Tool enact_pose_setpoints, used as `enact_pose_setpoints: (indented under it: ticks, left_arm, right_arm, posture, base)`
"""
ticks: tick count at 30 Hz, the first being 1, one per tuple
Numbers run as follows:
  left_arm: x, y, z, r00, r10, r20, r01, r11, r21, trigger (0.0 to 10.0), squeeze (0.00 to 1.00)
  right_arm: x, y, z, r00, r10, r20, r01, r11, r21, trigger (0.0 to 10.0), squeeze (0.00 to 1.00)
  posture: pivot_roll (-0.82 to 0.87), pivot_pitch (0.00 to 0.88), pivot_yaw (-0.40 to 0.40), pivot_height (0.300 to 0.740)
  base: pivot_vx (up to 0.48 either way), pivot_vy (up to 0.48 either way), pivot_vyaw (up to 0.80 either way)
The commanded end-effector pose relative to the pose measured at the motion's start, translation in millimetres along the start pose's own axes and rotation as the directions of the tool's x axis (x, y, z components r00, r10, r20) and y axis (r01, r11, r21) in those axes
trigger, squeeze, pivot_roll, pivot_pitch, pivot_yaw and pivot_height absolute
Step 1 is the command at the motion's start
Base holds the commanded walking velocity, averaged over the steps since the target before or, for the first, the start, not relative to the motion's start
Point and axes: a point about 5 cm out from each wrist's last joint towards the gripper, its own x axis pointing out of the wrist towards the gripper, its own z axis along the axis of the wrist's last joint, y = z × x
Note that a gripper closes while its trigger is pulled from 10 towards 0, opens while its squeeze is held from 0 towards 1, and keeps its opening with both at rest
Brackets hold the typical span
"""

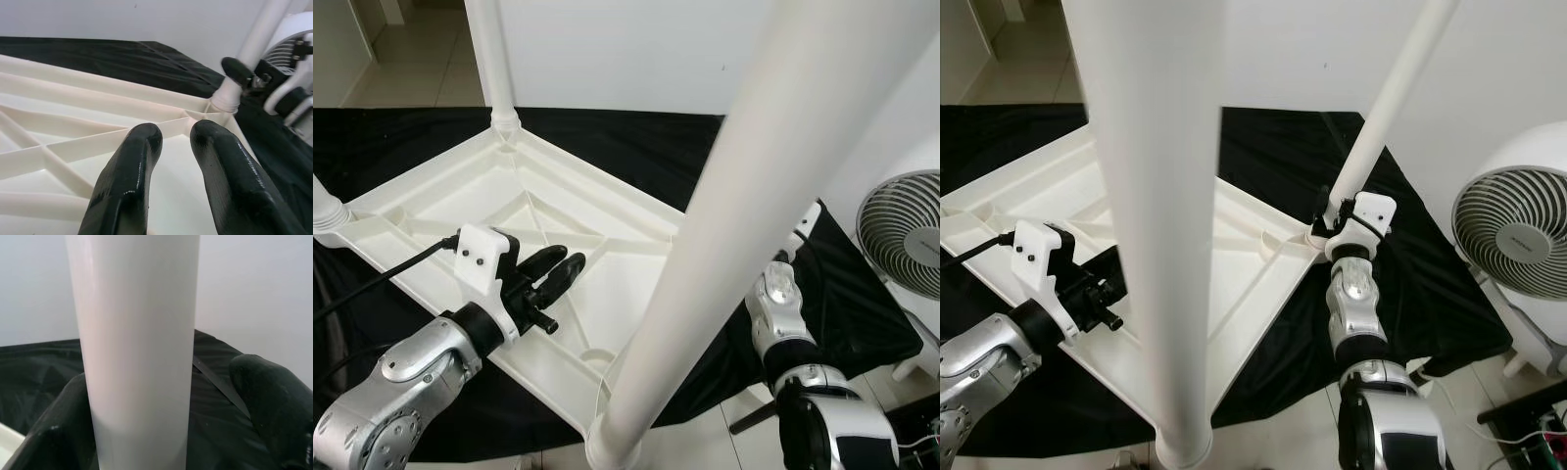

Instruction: Building children table

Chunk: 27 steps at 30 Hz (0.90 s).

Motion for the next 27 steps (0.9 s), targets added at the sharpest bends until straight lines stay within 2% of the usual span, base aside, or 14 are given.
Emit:
enact_pose_setpoints:
  ticks: [1,3,6,10,14,19,21,22,26,27]
  left_arm:
    - [-0.9,0.4,1.4,0.999,-0.045,0.009,0.045,0.999,0.025,10.0,0.00]
    - [-2.5,3.4,-0.1,1.000,-0.030,0.004,0.030,0.999,0.036,10.0,0.00]
    - [-3.7,5.9,-1.1,1.000,-0.018,0.001,0.018,0.999,0.043,10.0,0.00]
    - [-4.3,6.7,-1.3,1.000,-0.015,0.001,0.015,0.999,0.049,10.0,0.00]
    - [-9.7,11.2,-4.6,1.000,0.007,-0.022,-0.005,0.997,0.078,10.0,0.00]
    - [-23.1,21.2,-12.7,0.995,0.044,-0.085,-0.032,0.990,0.141,10.0,0.00]
    - [-33.9,27.2,-18.5,0.990,0.047,-0.135,-0.024,0.986,0.163,10.0,0.00]
    - [-33.9,27.2,-18.5,0.990,0.047,-0.135,-0.024,0.986,0.163,10.0,0.00]
    - [-47.0,30.0,-22.7,0.981,0.006,-0.194,0.028,0.985,0.173,10.0,0.00]
    - [-47.0,30.0,-22.7,0.981,0.006,-0.194,0.028,0.985,0.173,10.0,0.00]
  right_arm:
    - [-7.4,-0.8,0.0,1.000,0.014,0.017,-0.014,1.000,0.019,10.0,0.00]
    - [-15.5,8.2,1.5,0.994,0.107,0.018,-0.108,0.991,0.079,10.0,0.00]
    - [-21.0,13.1,2.3,0.987,0.163,0.009,-0.163,0.979,0.126,10.0,0.00]
    - [-25.1,13.6,5.4,0.980,0.199,0.019,-0.200,0.973,0.119,10.0,0.00]
    - [-33.6,5.5,10.5,0.969,0.246,0.017,-0.246,0.961,0.128,10.0,0.00]
    - [-49.8,1.1,18.0,0.940,0.342,0.005,-0.339,0.931,0.136,10.0,0.00]
    - [-58.7,1.0,23.8,0.910,0.414,-0.009,-0.406,0.897,0.176,10.0,0.00]
    - [-58.7,1.0,23.8,0.910,0.414,-0.009,-0.406,0.897,0.176,10.0,0.00]
    - [-68.0,2.4,32.1,0.847,0.531,-0.020,-0.514,0.830,0.216,10.0,0.00]
    - [-68.0,2.4,32.1,0.847,0.531,-0.020,-0.514,0.830,0.216,10.0,0.00]
  posture:
    - [0.10,0.122,-0.048,0.740]
    - [0.10,0.124,-0.049,0.740]
    - [0.10,0.129,-0.051,0.740]
    - [0.10,0.132,-0.053,0.740]
    - [0.11,0.136,-0.056,0.740]
    - [0.12,0.137,-0.053,0.740]
    - [0.12,0.139,-0.052,0.740]
    - [0.12,0.139,-0.052,0.740]
    - [0.12,0.142,-0.047,0.740]
    - [0.12,0.142,-0.047,0.740]
  base:
    - [0.000,0.000,0.00]
    - [0.000,0.000,0.00]
    - [0.000,0.000,0.00]
    - [0.000,0.000,0.00]
    - [0.000,0.000,0.00]
    - [0.000,0.000,0.00]
    - [0.000,0.000,0.00]
    - [0.000,0.000,0.00]
    - [0.000,0.000,0.00]
    - [0.000,0.000,0.00]
